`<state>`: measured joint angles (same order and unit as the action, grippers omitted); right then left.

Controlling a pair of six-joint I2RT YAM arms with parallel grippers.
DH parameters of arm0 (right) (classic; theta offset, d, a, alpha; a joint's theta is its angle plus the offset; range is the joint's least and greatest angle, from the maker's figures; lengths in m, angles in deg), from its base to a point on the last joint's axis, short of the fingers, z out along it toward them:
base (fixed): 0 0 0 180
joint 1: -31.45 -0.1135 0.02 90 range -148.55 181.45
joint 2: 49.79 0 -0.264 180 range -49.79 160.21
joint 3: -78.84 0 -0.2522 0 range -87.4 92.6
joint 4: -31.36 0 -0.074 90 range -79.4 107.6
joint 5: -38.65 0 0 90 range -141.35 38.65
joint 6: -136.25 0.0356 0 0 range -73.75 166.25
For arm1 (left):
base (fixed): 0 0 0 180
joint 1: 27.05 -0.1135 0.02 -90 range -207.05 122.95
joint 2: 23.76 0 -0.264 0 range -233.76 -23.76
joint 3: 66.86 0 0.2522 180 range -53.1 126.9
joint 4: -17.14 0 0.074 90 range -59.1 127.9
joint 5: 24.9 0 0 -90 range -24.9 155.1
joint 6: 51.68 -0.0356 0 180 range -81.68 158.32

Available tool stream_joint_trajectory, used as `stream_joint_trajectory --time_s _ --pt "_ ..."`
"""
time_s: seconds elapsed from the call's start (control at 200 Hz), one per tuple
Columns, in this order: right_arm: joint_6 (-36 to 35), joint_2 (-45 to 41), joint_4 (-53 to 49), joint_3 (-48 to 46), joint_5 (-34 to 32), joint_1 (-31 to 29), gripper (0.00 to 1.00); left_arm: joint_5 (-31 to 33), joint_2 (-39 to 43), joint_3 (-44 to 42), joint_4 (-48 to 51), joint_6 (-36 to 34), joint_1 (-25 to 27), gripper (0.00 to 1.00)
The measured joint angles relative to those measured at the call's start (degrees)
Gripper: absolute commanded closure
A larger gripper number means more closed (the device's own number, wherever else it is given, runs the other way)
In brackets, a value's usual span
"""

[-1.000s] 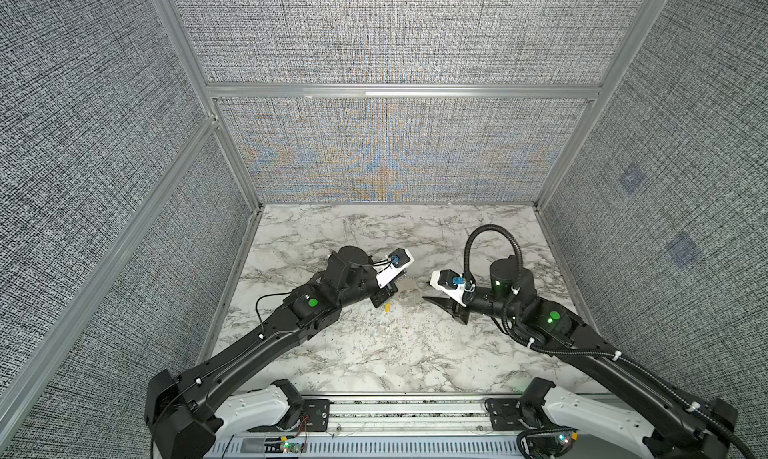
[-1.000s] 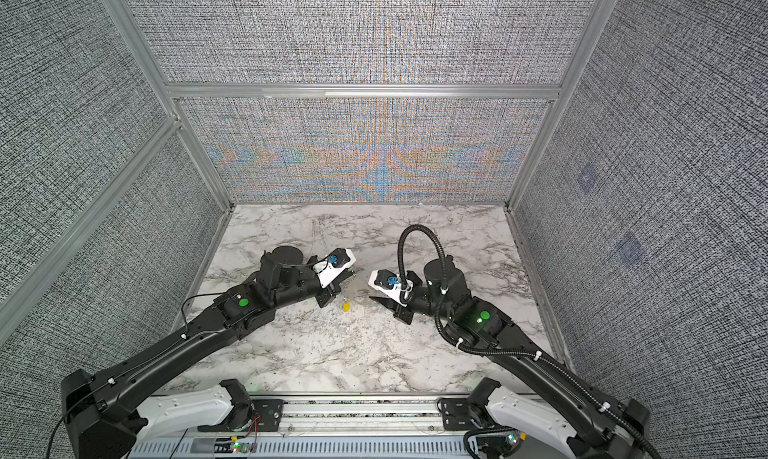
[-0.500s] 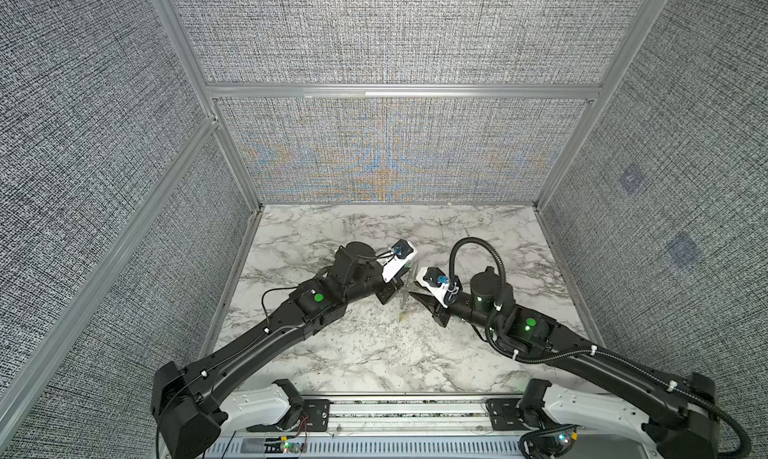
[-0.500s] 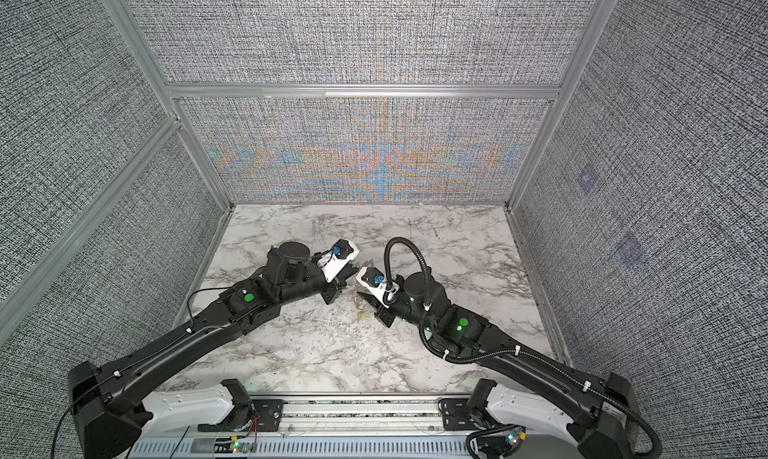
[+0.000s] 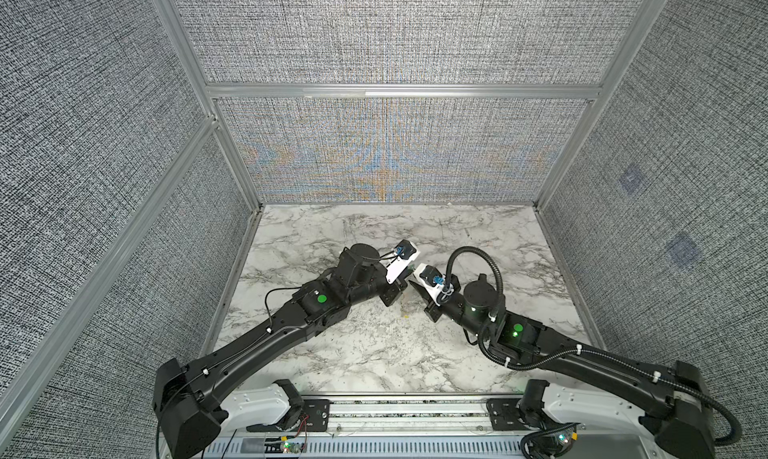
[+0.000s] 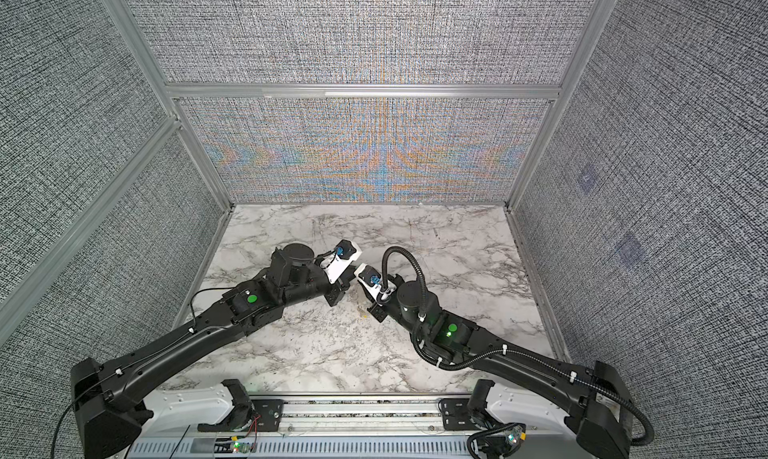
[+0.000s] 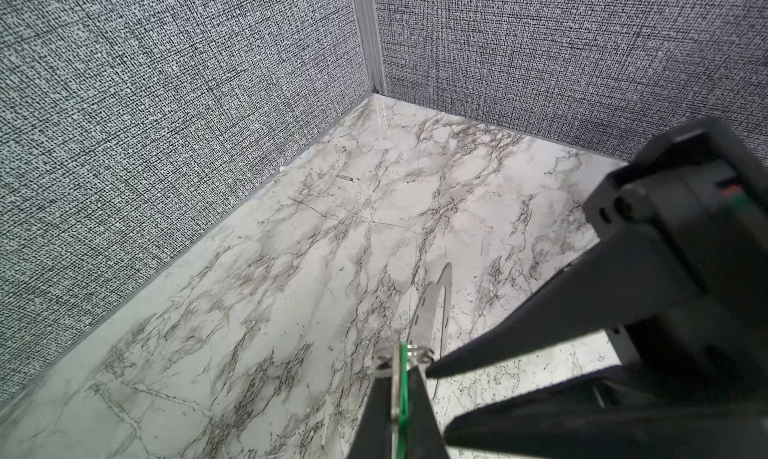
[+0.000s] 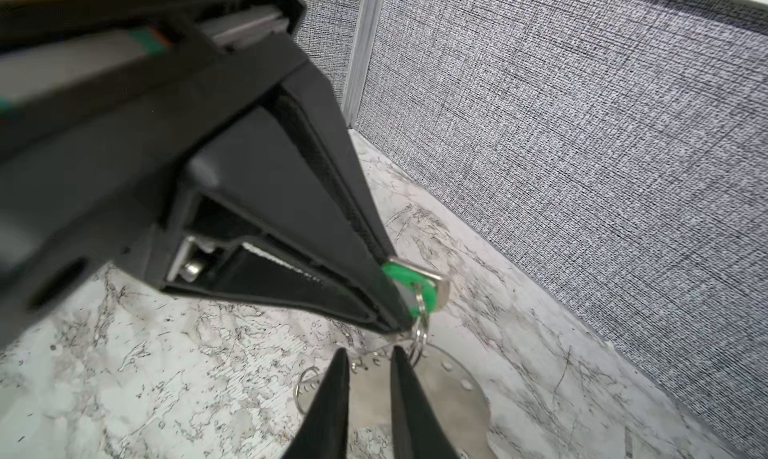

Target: Remove the keys from the keyring

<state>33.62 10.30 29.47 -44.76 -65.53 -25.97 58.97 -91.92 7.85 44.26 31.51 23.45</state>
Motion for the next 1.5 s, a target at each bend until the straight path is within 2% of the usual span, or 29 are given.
stream_joint_trajectory --time_s 0.2,0.66,1.046,1.501 --pt "-0.28 -0.07 0.39 0.0 -3.56 -0.39 0.82 0.15 -0.02 0.0 0.02 0.2 0.33 1.0" --pt "-0.31 0.11 -0.11 -0.11 -4.15 -1.14 0.81 0.13 -0.39 0.35 0.52 0.5 0.42 1.0" --pt "-2.62 0.17 0.72 -0.35 -8.9 -1.86 0.81 -0.09 -0.87 1.16 1.68 1.03 0.55 1.0" --pt "-6.27 1.18 2.91 -0.81 -10.71 -3.23 0.83 -0.48 -1.95 2.64 1.73 1.03 0.74 1.0"
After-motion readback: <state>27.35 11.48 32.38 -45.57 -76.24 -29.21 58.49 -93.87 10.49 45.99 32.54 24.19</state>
